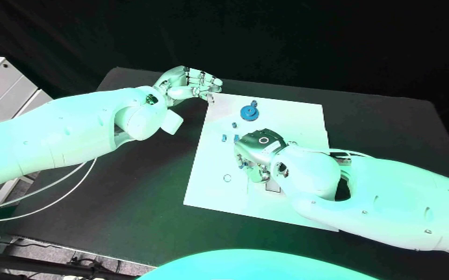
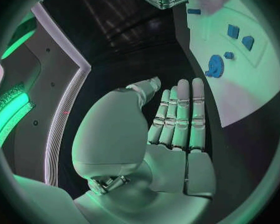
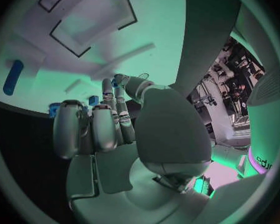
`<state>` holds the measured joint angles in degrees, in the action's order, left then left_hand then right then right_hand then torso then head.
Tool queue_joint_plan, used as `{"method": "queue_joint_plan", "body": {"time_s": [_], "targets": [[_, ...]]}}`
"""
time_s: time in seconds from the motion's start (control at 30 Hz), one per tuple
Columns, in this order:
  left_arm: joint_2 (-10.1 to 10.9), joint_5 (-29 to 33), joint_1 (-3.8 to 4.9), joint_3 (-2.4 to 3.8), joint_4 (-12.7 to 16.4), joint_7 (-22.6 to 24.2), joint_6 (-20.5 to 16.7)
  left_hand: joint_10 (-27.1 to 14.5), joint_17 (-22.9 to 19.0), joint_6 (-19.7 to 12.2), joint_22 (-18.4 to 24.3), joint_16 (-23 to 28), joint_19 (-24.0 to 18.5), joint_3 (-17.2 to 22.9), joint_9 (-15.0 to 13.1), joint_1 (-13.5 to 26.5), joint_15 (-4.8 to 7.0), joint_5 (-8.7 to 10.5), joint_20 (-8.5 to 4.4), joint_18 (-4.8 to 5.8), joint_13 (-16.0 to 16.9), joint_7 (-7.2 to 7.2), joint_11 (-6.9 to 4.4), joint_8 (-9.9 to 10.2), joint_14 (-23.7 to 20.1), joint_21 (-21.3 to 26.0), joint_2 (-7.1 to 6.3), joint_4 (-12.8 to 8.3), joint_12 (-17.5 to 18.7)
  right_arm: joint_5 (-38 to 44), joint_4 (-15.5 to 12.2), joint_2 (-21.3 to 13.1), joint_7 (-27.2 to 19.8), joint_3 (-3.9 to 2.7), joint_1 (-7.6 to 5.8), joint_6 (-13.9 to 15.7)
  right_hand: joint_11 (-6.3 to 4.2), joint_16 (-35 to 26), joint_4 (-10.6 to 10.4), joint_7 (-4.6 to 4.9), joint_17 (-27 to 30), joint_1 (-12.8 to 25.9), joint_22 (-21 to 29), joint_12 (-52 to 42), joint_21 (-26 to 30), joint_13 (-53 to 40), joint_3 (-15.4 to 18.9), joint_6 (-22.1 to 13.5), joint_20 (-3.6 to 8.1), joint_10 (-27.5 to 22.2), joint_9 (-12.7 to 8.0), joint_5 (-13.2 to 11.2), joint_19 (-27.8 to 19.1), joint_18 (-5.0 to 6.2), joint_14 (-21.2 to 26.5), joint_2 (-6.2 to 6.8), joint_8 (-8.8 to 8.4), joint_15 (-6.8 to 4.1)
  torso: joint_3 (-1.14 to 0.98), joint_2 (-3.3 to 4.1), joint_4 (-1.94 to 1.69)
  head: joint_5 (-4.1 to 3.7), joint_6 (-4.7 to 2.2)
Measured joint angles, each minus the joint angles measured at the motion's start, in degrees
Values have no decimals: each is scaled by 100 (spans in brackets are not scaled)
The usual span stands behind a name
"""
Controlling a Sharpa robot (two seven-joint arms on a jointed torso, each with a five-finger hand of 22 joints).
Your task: Assemble the parts on the task board
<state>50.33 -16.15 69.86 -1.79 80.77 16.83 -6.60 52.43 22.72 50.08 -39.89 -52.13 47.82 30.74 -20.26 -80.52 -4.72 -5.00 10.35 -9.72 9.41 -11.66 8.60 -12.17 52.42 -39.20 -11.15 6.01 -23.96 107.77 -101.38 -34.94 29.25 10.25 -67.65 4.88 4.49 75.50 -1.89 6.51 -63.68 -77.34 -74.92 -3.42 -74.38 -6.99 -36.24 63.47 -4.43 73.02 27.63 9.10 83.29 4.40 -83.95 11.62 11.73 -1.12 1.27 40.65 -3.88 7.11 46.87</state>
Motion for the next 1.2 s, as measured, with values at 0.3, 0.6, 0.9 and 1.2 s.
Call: {"method": "queue_joint_plan", "body": {"time_s": [0.3, 0.6, 0.9, 1.2], "targets": [[3, 0, 0, 0, 0, -2, -1, -21, 0, 0, 5, 0, 0, 0, 6, 0, 0, 0, 0, 0, -5, 0, -21, 0, 0, 0, 0, 0, 0, 0, 74, 54, 0, -2, -1, 7, 0, 0, 0, 0, 0, -3, -2, -11, 0, 3, 0, 0, 0, 0, 9, 12, 0, 0, 0, -3, 0, 0, -2, 4, -1, -3, -8], [8, -2, 0, 0, 5, -6, -2, -21, 0, 0, 5, 0, 0, 0, 6, 0, 0, 0, 0, 0, -5, 0, -21, 0, 0, 0, 0, 0, 0, 1, 113, 112, 0, 2, 3, 22, 0, 0, 0, -1, 1, -24, -1, -10, 0, -3, 0, 0, 0, 0, -6, 12, 0, 0, 0, -24, -5, 0, 1, 4, -4, -3, 11], [9, -4, 1, 0, 9, -10, -2, -21, 0, 0, 5, 0, 0, -16, 5, 0, 0, 0, 0, 0, -4, 0, -21, 0, 0, 0, 0, 16, 0, -8, 122, 151, -4, 20, 43, 46, 0, 0, -1, -1, 12, -24, -1, -10, 0, -10, 0, -1, 0, 0, 7, 6, 0, 0, 0, -24, -12, 0, 4, -1, -2, -1, 30], [18, -5, 1, 0, 12, -17, -2, -21, 0, 0, 5, 0, 0, -16, 5, 0, 0, 0, 0, 0, -4, 0, -21, 0, 0, 0, 0, 16, 0, -27, 106, 126, -11, 20, 53, 66, 0, 0, -1, 1, 36, -24, 0, -3, 19, 0, 1, -23, 0, 0, 4, -2, 0, 0, 0, -24, 4, 0, 4, -4, 2, -3, 40]]}}
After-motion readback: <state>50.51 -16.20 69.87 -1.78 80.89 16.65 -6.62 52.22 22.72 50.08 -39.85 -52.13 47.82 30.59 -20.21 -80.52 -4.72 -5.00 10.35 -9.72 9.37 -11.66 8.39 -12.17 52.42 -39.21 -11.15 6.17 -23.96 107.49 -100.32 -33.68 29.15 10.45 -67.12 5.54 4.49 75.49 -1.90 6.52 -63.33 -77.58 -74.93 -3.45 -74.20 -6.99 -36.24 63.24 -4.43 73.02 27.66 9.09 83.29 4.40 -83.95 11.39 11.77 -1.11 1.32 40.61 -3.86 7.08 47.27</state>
